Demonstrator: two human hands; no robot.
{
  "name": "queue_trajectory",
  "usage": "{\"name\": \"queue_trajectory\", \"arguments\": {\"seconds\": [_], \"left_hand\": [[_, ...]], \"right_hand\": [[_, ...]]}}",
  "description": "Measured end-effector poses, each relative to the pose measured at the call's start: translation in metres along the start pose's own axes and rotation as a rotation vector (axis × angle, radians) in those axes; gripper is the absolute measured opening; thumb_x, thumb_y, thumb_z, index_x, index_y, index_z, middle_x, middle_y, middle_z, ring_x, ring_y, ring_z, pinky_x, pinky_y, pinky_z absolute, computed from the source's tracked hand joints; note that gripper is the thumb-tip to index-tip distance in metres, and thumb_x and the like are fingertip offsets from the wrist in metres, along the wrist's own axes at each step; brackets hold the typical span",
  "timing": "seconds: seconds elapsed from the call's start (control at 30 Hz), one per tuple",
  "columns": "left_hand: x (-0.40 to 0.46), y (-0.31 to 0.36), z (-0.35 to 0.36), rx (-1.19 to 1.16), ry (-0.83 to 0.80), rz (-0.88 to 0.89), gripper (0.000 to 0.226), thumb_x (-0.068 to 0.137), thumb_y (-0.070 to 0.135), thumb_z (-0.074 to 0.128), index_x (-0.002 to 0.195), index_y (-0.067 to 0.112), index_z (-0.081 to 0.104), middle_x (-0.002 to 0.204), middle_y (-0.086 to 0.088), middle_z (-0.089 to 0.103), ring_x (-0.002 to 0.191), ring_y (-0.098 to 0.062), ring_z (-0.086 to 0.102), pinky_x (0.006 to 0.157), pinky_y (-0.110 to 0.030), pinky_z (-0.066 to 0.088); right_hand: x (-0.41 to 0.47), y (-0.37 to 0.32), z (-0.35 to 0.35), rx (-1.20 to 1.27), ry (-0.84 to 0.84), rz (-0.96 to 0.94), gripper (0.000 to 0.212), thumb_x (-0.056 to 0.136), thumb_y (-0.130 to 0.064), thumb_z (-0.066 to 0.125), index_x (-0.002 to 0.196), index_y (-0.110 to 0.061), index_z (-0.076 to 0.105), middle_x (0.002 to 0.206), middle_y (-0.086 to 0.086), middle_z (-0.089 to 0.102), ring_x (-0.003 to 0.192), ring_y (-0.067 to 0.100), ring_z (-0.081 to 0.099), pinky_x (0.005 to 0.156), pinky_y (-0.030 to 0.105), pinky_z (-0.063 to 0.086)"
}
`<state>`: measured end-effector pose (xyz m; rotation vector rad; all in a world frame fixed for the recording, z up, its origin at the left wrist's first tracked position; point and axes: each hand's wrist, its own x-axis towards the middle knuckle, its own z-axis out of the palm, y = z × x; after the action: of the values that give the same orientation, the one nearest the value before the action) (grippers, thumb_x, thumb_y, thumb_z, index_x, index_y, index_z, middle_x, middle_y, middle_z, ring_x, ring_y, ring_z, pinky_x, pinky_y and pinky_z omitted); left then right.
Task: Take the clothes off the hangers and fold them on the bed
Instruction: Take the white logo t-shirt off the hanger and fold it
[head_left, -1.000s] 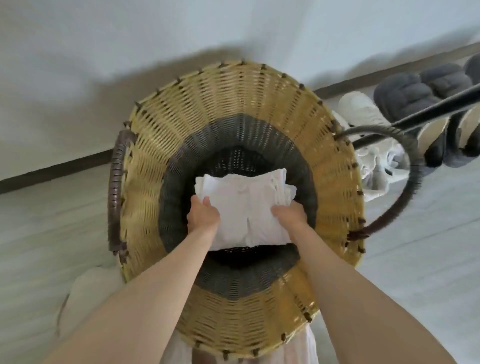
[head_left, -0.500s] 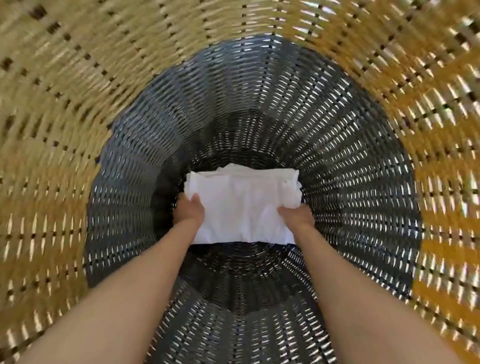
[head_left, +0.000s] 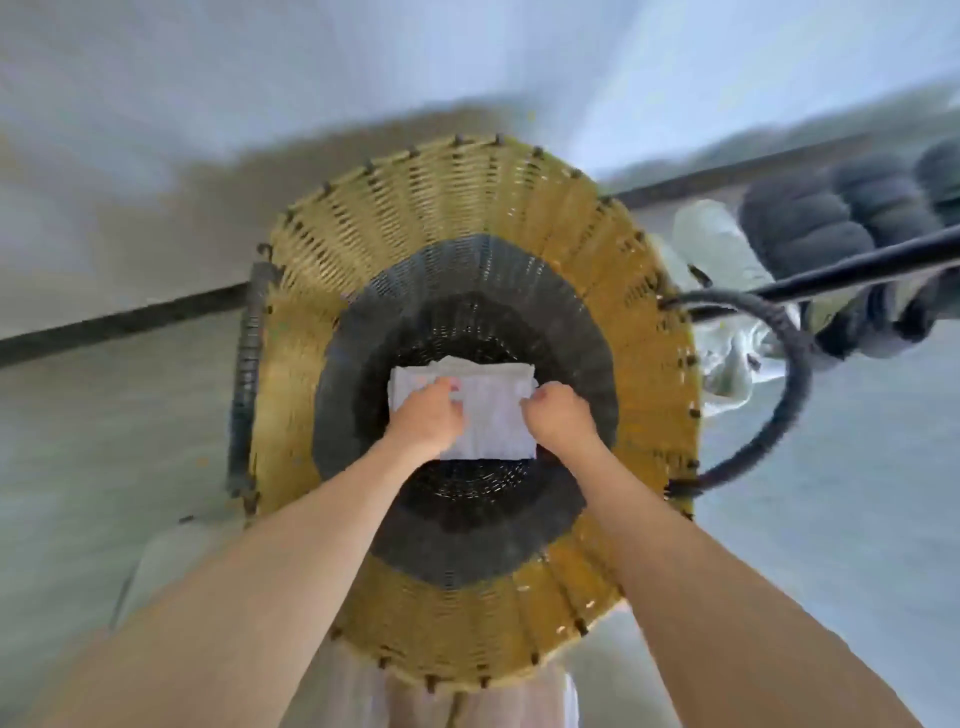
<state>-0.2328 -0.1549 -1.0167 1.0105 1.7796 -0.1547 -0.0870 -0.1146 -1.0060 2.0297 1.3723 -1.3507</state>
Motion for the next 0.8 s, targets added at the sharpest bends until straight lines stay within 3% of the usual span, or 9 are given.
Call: {"name": "queue_trajectory", "arguments": {"seconds": [0.1, 0.2, 0.27, 0.33, 0.43, 0.5, 0.6, 0.67, 0.8], "left_hand": [[-0.076, 0.041, -0.049, 0.046, 0.039, 0.168, 0.034, 0.101, 0.019, 0.032, 0.131, 0.016, 0.048, 0.121, -0.011, 0.060, 0.103, -0.028, 0.058, 0.081, -0.032, 0.042], [-0.164, 0.092, -0.114, 0.060, 0.122, 0.296, 0.031, 0.102, 0.020, 0.032, 0.123, 0.017, 0.054, 0.112, -0.008, 0.064, 0.080, -0.021, 0.057, 0.068, -0.029, 0.042], [-0.228, 0.130, -0.158, 0.108, 0.186, 0.398, 0.032, 0.102, 0.019, 0.031, 0.123, 0.016, 0.054, 0.114, -0.005, 0.064, 0.088, -0.021, 0.060, 0.073, -0.032, 0.048], [-0.273, 0.155, -0.187, 0.134, 0.231, 0.477, 0.033, 0.102, 0.020, 0.030, 0.122, 0.016, 0.056, 0.116, -0.001, 0.063, 0.101, -0.020, 0.059, 0.084, -0.031, 0.047], [-0.346, 0.204, -0.230, 0.176, 0.311, 0.596, 0.032, 0.102, 0.021, 0.030, 0.120, 0.020, 0.057, 0.117, 0.002, 0.061, 0.109, -0.018, 0.058, 0.091, -0.028, 0.045], [-0.389, 0.250, -0.255, 0.184, 0.389, 0.708, 0.030, 0.101, 0.019, 0.032, 0.118, 0.019, 0.057, 0.117, 0.004, 0.062, 0.105, -0.017, 0.059, 0.089, -0.026, 0.044], [-0.448, 0.317, -0.284, 0.133, 0.492, 0.918, 0.028, 0.098, 0.014, 0.038, 0.115, 0.018, 0.059, 0.115, 0.003, 0.063, 0.101, -0.019, 0.060, 0.089, -0.027, 0.044], [-0.490, 0.364, -0.301, 0.094, 0.572, 1.096, 0.027, 0.097, 0.013, 0.040, 0.115, 0.015, 0.060, 0.112, 0.000, 0.064, 0.100, -0.021, 0.060, 0.086, -0.028, 0.044], [-0.583, 0.441, -0.315, 0.061, 0.758, 1.397, 0.027, 0.098, 0.015, 0.040, 0.120, 0.013, 0.056, 0.115, -0.003, 0.061, 0.096, -0.026, 0.061, 0.081, -0.036, 0.048]], "right_hand": [[-0.085, -0.023, -0.049, -0.088, -0.017, -0.067, 0.023, 0.094, -0.023, 0.041, 0.075, -0.011, 0.045, 0.097, 0.016, 0.057, 0.101, 0.033, 0.056, 0.072, 0.033, 0.037], [-0.185, -0.052, -0.117, -0.177, -0.005, -0.152, 0.030, 0.094, -0.023, 0.042, 0.065, -0.014, 0.040, 0.078, 0.007, 0.050, 0.082, 0.028, 0.051, 0.065, 0.032, 0.040], [-0.261, -0.071, -0.173, -0.186, 0.031, -0.207, 0.029, 0.094, -0.022, 0.043, 0.067, -0.012, 0.046, 0.071, 0.004, 0.048, 0.076, 0.025, 0.048, 0.060, 0.031, 0.037], [-0.313, -0.084, -0.210, -0.213, 0.061, -0.249, 0.030, 0.093, -0.025, 0.044, 0.065, -0.014, 0.045, 0.067, 0.001, 0.045, 0.075, 0.023, 0.047, 0.065, 0.030, 0.039], [-0.408, -0.094, -0.278, -0.208, 0.112, -0.281, 0.026, 0.095, -0.024, 0.043, 0.093, -0.004, 0.061, 0.087, 0.009, 0.056, 0.092, 0.028, 0.056, 0.078, 0.034, 0.045], [-0.468, -0.095, -0.327, -0.250, 0.189, -0.346, 0.027, 0.097, -0.016, 0.039, 0.104, 0.003, 0.057, 0.092, 0.013, 0.056, 0.096, 0.027, 0.055, 0.069, 0.029, 0.042], [-0.535, -0.085, -0.386, -0.388, 0.327, -0.350, 0.037, 0.097, -0.031, 0.038, 0.115, -0.007, 0.059, 0.108, 0.009, 0.058, 0.098, 0.021, 0.051, 0.072, 0.026, 0.036], [-0.572, -0.075, -0.421, -0.386, 0.434, -0.334, 0.041, 0.094, -0.042, 0.039, 0.114, -0.015, 0.062, 0.117, 0.001, 0.060, 0.111, 0.021, 0.055, 0.084, 0.029, 0.043], [-0.656, -0.050, -0.480, -0.318, 0.589, -0.339, 0.039, 0.098, -0.035, 0.043, 0.127, -0.012, 0.055, 0.133, 0.003, 0.054, 0.122, 0.024, 0.050, 0.100, 0.031, 0.037]]}}
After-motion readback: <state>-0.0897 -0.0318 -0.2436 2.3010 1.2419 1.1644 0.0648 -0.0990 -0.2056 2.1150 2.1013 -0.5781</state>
